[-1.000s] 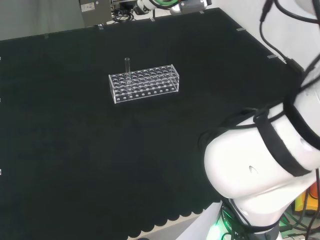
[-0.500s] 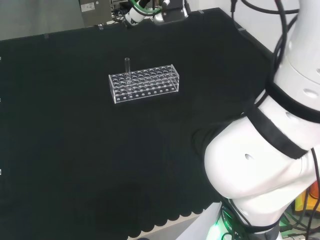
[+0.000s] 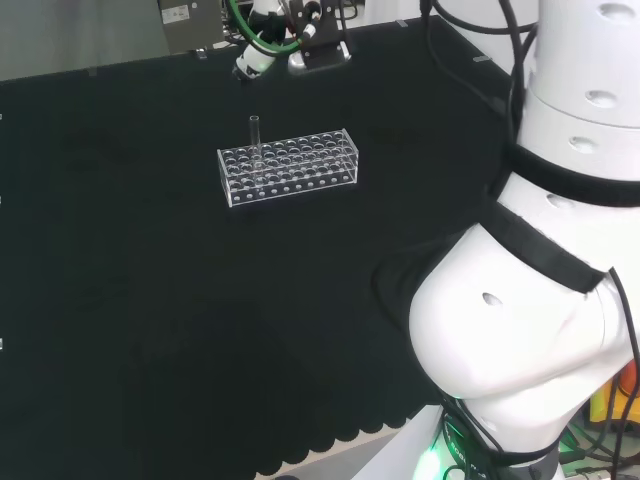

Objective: Pick up the test tube.

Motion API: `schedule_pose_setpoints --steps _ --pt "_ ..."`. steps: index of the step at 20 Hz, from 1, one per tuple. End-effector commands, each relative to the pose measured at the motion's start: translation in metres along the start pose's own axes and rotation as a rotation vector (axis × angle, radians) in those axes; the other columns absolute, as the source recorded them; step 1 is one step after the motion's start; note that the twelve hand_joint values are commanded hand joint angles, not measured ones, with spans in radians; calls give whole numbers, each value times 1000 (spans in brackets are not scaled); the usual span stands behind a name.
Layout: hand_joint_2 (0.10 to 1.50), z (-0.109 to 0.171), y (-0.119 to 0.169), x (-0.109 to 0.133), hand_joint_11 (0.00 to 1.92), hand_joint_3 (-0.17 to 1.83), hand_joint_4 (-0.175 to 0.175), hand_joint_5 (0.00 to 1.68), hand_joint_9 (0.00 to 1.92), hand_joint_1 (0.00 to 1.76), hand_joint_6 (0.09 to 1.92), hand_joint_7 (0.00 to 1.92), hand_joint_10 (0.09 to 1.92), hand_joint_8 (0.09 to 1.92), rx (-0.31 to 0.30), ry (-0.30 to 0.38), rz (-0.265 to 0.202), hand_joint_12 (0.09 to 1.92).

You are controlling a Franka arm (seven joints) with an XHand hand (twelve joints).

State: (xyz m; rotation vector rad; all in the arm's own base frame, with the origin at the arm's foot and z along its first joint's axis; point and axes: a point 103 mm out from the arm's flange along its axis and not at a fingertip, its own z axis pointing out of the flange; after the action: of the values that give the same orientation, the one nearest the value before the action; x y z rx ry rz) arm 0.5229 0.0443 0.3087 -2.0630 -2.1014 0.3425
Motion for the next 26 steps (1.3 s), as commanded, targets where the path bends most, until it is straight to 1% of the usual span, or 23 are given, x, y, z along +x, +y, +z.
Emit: schedule_pose_setpoints --steps 1,7,14,19,23,26 --pt "825 24 25 3 123 403 -105 410 351 632 87 422 917 846 28 -42 5 1583" --pt "821 52 41 1 146 418 -104 451 403 645 87 477 899 840 69 -62 4 1572" --pt "816 79 63 3 161 425 -103 467 428 658 90 513 892 843 111 -64 11 1565" --pt "815 94 76 1 165 429 -96 483 445 663 100 543 889 850 134 -95 25 1559" --pt "808 102 83 -5 189 440 -82 512 488 678 130 595 866 842 134 -88 42 1539" --pt "789 105 85 -6 227 460 -74 539 552 708 247 690 823 816 123 -85 46 1515"
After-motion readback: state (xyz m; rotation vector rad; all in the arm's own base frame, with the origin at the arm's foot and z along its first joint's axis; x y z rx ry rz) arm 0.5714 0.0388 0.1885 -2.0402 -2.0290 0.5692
